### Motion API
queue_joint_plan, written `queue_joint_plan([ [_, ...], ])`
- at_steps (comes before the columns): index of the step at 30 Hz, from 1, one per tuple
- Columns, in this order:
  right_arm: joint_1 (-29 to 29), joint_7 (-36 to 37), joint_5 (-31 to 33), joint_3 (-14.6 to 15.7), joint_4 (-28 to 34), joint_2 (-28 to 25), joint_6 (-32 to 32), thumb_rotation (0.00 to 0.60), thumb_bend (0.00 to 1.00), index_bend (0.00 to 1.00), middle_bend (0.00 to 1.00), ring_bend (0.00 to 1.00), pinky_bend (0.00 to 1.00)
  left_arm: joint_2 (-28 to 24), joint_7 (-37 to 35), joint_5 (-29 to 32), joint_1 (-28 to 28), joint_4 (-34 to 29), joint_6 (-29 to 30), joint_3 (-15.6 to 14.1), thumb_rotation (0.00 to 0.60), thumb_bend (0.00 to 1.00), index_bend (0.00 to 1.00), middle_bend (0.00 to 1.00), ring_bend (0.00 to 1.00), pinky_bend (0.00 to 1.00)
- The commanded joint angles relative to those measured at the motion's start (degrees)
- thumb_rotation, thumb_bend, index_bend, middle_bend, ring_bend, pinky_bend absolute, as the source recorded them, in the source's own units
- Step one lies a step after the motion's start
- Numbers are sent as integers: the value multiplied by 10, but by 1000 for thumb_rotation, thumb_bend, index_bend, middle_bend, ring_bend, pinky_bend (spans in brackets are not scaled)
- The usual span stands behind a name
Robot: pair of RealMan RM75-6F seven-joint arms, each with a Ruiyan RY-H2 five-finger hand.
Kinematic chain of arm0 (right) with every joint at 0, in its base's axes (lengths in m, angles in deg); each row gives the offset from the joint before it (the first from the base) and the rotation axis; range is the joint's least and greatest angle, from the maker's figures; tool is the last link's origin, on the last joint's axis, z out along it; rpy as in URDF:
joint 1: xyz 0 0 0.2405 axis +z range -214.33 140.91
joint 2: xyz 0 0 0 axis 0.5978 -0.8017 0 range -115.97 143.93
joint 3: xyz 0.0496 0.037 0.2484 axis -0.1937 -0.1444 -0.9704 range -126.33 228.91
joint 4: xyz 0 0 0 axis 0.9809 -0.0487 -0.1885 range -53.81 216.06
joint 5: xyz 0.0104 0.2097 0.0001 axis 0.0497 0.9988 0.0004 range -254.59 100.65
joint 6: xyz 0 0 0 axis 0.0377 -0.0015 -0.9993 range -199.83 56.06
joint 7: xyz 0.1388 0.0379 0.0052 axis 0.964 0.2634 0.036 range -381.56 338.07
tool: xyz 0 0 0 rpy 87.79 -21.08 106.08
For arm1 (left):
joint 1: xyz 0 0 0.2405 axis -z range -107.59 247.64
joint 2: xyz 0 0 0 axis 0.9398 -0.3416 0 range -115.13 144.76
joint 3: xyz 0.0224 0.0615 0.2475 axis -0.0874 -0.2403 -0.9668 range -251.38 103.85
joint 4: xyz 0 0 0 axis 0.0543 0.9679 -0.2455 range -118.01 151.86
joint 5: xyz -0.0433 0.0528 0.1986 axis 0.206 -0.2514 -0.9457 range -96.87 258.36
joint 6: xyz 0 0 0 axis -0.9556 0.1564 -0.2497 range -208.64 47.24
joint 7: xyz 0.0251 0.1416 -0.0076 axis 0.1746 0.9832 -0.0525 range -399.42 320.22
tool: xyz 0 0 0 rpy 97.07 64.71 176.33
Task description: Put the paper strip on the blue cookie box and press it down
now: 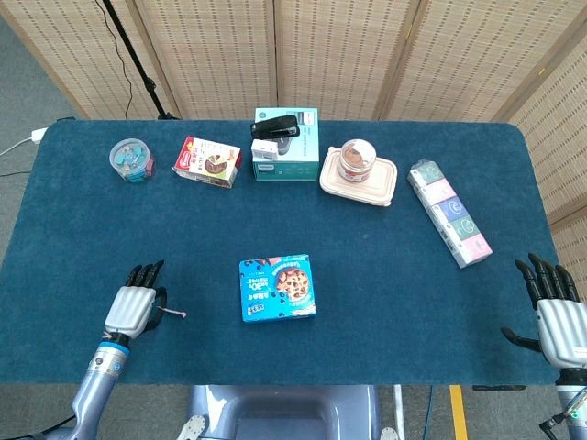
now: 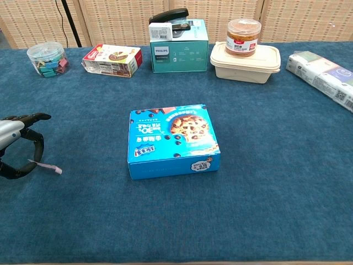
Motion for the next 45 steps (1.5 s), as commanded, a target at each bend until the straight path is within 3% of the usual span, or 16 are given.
queue_joint_plan([
  [1, 0, 1, 0, 0, 0, 0, 0, 600, 0, 0, 0, 0, 0, -5, -3, -4, 2, -6, 1, 1, 600, 433, 621, 0, 0, 0],
  [6, 0, 1, 1, 0, 0, 0, 1, 600, 0, 0, 0, 0, 0, -24, 6, -12, 9, -36, 9, 8, 600, 435, 621, 0, 0, 0],
  [11, 0, 2, 3, -1, 0, -1, 1, 600, 0, 0, 0, 0, 0, -51, 60, -17, 32, -89, 9, 23, 600, 446, 621, 0, 0, 0],
  [20, 0, 3, 6, -3, 0, -2, 2, 600, 0, 0, 0, 0, 0, -83, 154, 17, 120, -162, -67, 66, 600, 472, 632, 0, 0, 0],
  [28, 2, 8, 9, -4, -2, -3, 5, 600, 0, 0, 0, 0, 0, -61, 248, 133, 194, -193, -96, 96, 600, 502, 638, 0, 0, 0],
  [40, 2, 17, 14, -8, -3, -8, 6, 600, 0, 0, 0, 0, 0, -1, 437, 319, 308, -221, -35, 95, 600, 504, 642, 0, 0, 0],
  [45, 3, 19, 18, -8, -4, -8, 10, 600, 0, 0, 0, 0, 0, 41, 469, 337, 343, -210, 5, 96, 600, 511, 650, 0, 0, 0],
])
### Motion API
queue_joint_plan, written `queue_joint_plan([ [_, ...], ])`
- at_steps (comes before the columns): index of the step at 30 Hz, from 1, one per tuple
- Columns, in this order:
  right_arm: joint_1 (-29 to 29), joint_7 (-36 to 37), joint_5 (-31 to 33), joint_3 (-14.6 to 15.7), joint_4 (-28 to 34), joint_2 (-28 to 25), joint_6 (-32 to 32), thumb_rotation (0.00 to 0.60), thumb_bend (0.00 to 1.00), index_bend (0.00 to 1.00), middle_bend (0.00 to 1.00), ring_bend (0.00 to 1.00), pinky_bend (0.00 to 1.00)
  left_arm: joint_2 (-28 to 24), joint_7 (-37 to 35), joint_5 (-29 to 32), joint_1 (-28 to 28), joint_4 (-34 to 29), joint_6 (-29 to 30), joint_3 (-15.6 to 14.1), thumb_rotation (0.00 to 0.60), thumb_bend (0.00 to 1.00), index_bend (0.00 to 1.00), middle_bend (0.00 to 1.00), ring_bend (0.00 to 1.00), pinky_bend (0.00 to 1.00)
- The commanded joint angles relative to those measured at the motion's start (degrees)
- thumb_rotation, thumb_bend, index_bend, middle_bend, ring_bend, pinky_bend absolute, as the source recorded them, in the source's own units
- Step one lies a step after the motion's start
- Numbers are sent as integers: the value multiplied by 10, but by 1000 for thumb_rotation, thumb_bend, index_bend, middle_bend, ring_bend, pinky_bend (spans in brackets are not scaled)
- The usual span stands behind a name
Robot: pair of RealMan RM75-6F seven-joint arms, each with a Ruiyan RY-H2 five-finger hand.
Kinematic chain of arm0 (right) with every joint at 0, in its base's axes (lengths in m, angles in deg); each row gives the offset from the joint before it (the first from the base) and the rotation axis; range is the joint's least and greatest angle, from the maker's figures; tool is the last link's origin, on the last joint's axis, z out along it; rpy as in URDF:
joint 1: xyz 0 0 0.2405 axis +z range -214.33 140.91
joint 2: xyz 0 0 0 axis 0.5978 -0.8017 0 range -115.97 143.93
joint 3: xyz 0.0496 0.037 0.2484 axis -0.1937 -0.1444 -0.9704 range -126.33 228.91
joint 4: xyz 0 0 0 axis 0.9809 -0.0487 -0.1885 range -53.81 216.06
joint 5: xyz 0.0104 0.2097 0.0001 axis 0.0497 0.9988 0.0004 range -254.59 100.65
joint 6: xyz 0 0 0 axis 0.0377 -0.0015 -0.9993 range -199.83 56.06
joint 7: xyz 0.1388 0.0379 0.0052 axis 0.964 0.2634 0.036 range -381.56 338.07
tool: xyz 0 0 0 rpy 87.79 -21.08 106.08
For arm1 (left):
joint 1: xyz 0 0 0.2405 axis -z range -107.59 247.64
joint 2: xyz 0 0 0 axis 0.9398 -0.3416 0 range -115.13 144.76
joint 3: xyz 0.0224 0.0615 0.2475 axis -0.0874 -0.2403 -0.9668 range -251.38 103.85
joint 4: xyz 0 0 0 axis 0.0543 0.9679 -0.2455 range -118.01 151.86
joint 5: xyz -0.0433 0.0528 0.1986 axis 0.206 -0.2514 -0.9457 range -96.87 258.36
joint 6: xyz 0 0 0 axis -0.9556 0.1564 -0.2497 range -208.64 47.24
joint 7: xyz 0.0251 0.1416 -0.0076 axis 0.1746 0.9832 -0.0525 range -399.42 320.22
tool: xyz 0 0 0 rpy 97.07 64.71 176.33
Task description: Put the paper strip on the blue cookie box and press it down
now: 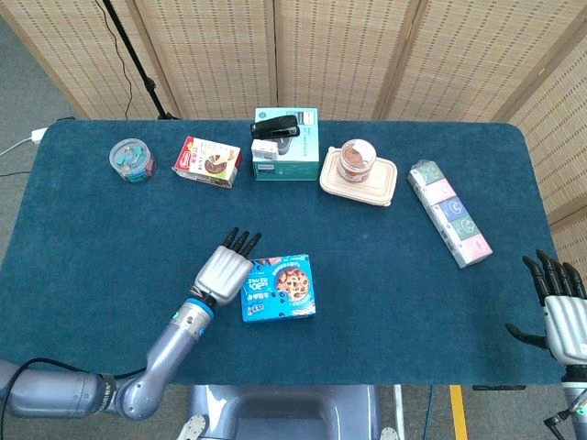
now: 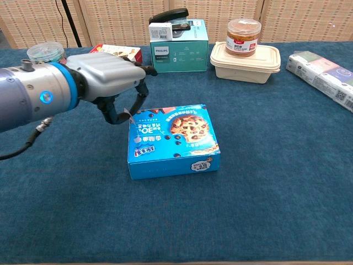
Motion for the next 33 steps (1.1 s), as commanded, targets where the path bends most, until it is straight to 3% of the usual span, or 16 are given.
queue_joint_plan([
  [1, 1, 2, 3, -1, -1, 0, 3, 600, 0, 0, 0, 0, 0, 34, 23, 18, 27, 9, 35, 0, 600, 512, 651, 0, 0, 0],
  [11, 2, 10, 8, -3, -3, -4, 6, 600, 0, 0, 0, 0, 0, 82, 84, 118, 76, 34, 97, 20, 600, 514, 651, 0, 0, 0],
  [27, 2, 21, 14, -6, -5, -7, 9, 600, 0, 0, 0, 0, 0, 127, 55, 136, 120, 97, 91, 32, 600, 511, 639, 0, 0, 0],
  [29, 2, 23, 14, -6, -4, -9, 9, 600, 0, 0, 0, 0, 0, 130, 49, 137, 122, 99, 91, 33, 600, 506, 574, 0, 0, 0],
  [33, 2, 27, 14, -7, -5, -10, 9, 600, 0, 0, 0, 0, 0, 129, 35, 129, 123, 92, 95, 35, 600, 503, 271, 0, 0, 0],
])
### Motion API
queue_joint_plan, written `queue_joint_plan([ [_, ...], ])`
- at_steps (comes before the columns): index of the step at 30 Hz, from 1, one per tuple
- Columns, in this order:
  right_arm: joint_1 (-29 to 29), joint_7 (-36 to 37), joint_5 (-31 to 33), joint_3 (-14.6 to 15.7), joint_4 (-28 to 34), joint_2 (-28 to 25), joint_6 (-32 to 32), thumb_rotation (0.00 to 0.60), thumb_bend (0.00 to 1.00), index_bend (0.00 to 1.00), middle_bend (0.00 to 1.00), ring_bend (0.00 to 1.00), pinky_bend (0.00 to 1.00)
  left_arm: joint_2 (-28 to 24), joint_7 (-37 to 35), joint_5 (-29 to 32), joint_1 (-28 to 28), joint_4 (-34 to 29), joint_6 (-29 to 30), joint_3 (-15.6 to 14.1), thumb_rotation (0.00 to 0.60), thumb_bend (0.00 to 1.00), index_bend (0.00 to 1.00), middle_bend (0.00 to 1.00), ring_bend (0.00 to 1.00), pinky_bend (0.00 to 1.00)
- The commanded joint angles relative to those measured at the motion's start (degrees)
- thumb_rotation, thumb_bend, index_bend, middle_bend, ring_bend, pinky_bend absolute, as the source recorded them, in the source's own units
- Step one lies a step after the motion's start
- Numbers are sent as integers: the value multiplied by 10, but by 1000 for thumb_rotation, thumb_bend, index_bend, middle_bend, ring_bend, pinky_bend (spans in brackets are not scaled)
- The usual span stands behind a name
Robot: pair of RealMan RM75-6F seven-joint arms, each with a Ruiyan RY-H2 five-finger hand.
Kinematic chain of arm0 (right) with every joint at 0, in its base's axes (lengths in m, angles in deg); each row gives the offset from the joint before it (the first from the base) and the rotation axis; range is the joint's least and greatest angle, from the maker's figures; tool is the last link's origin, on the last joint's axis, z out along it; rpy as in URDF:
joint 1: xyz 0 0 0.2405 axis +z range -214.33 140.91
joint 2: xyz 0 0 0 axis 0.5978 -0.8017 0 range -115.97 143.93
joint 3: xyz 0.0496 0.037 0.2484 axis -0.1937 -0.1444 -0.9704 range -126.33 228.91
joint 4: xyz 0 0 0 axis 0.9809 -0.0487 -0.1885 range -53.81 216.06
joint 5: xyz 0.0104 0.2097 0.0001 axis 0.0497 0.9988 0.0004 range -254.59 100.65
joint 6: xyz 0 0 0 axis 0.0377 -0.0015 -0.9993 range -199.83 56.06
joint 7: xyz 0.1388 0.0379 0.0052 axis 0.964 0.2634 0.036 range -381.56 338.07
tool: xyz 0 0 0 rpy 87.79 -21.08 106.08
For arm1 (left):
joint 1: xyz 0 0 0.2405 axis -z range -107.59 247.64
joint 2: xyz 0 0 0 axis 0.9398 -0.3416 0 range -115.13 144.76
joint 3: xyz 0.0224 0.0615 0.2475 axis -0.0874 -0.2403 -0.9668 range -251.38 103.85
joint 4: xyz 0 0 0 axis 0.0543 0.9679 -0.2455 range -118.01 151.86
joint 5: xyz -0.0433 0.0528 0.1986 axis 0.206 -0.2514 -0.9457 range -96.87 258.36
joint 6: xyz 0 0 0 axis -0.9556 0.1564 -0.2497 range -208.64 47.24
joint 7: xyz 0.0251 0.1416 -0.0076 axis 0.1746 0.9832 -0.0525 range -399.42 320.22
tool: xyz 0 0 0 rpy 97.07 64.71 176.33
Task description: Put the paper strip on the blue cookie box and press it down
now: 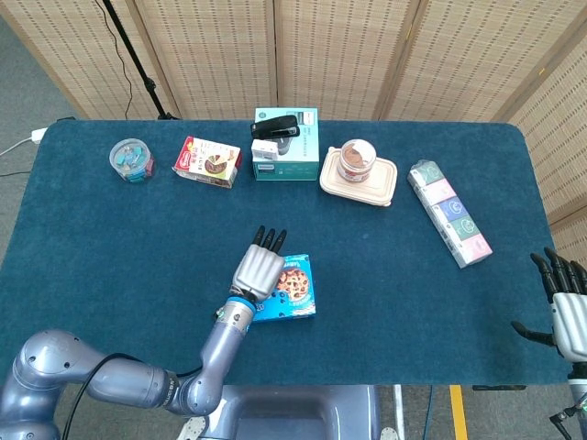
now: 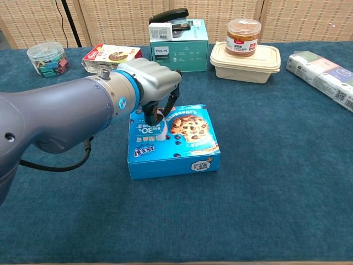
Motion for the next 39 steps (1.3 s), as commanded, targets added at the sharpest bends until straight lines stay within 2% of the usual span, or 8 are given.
queue_joint_plan([
  [1, 0, 1, 0, 0, 0, 0, 0, 600, 0, 0, 0, 0, 0, -4, -9, -7, 1, -10, 4, 1, 600, 503, 204, 0, 0, 0],
  [8, 0, 0, -1, 1, 0, 0, 1, 600, 0, 0, 0, 0, 0, -30, -44, -40, -5, -43, 5, 2, 600, 493, 28, 0, 0, 0],
  [15, 1, -2, 0, 1, -2, 1, 2, 600, 0, 0, 0, 0, 0, -85, -96, -99, -29, -89, 5, -13, 600, 479, 0, 0, 0, 0],
  [22, 4, -14, -6, 5, -9, 9, 7, 600, 0, 0, 0, 0, 0, -188, -149, -173, -83, -150, 26, -54, 600, 435, 0, 0, 0, 0],
  [30, 15, -65, -7, 14, -24, 32, 24, 600, 6, 7, 0, 0, 0, -314, -297, -286, -181, -149, 39, -110, 600, 361, 0, 0, 0, 0],
  [32, 19, -76, -7, 15, -30, 40, 31, 600, 47, 15, 0, 0, 0, -338, -325, -311, -205, -148, 47, -126, 600, 348, 0, 0, 0, 0],
  [35, 30, -99, -17, 19, -43, 53, 42, 600, 199, 44, 0, 0, 0, -373, -374, -362, -249, -143, 74, -153, 600, 343, 0, 0, 0, 0],
  [39, 50, -126, -40, 22, -55, 67, 56, 600, 511, 91, 0, 0, 0, -404, -434, -406, -306, -136, 108, -181, 600, 343, 0, 0, 0, 0],
])
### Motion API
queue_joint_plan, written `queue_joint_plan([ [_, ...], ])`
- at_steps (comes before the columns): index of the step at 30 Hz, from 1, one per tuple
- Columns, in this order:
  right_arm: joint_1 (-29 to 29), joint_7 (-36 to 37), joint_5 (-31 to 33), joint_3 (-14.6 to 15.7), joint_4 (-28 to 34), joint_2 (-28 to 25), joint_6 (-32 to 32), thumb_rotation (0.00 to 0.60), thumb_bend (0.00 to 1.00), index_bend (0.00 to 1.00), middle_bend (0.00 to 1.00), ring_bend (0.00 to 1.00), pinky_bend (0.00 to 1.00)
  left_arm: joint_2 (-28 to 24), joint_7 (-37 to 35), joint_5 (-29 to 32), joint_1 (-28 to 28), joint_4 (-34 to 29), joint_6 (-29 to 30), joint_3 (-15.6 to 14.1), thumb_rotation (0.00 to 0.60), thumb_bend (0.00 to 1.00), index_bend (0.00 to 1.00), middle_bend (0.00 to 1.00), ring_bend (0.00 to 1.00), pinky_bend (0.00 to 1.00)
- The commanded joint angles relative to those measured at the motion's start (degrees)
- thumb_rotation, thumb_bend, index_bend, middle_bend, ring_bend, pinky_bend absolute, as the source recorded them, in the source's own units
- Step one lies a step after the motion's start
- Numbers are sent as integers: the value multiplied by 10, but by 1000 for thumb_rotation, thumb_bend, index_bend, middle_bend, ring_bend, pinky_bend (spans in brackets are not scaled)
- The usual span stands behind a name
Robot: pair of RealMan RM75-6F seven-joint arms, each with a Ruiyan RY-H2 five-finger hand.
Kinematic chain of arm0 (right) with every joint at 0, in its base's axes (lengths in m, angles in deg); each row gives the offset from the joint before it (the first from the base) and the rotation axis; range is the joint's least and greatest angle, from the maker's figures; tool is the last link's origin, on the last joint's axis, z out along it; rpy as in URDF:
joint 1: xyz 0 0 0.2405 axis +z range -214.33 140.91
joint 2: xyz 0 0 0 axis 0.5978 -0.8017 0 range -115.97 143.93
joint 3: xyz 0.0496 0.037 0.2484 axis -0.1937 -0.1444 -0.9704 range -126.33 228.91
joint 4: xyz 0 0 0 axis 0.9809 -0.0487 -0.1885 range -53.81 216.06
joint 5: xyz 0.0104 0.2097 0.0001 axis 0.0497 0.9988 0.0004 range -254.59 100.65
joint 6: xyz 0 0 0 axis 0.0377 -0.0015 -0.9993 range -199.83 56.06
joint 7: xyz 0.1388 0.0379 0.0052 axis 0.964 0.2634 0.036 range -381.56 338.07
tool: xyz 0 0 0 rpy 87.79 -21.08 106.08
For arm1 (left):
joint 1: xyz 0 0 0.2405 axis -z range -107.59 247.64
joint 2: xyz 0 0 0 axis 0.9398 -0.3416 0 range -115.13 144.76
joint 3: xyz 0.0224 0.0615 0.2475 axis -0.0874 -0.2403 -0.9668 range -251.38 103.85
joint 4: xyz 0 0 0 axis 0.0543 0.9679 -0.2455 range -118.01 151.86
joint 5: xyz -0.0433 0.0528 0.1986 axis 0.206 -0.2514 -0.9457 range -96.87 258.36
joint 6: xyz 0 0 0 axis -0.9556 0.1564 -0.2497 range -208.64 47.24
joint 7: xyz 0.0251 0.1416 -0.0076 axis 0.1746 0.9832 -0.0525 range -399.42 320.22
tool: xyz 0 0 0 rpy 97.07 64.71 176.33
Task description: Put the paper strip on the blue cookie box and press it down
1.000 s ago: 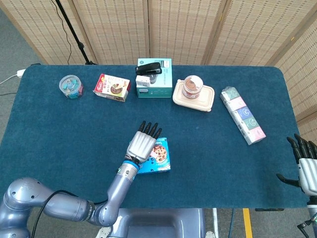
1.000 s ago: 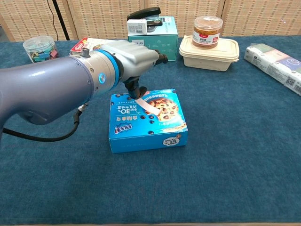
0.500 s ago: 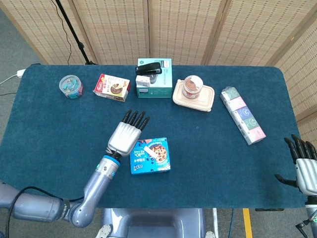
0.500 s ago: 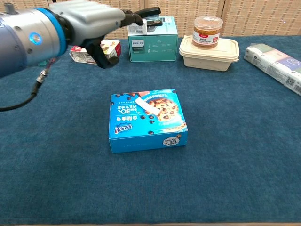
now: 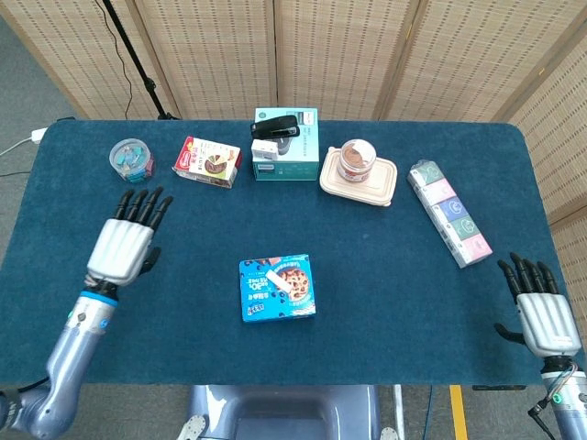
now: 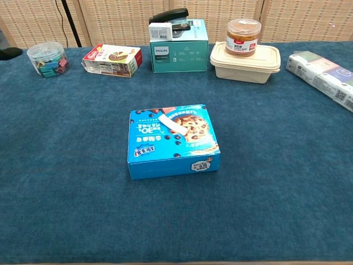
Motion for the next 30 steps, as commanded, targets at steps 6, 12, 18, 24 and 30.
queue_joint_plan([
  [6, 57, -51, -53, 11, 0, 29, 56, 600, 820, 149, 0, 0, 0, -43, -149, -93, -120, 42, 65, -58, 600, 352, 0, 0, 0, 0],
  [12, 106, -110, -61, 12, 27, 52, 124, 600, 905, 166, 0, 0, 0, -51, -201, -126, -168, 62, 92, -60, 600, 353, 0, 0, 0, 0],
  [18, 153, -171, -48, -5, 58, 86, 172, 600, 993, 175, 0, 0, 0, -66, -240, -150, -191, 68, 92, -55, 600, 353, 0, 0, 0, 0],
  [24, 201, -223, -30, -31, 85, 131, 205, 600, 1000, 186, 0, 0, 0, -81, -277, -164, -203, 72, 81, -42, 600, 353, 0, 0, 0, 0],
  [30, 246, -221, -1, -48, 76, 175, 245, 600, 1000, 196, 0, 0, 0, -91, -301, -175, -211, 75, 63, -33, 600, 353, 0, 0, 0, 0],
])
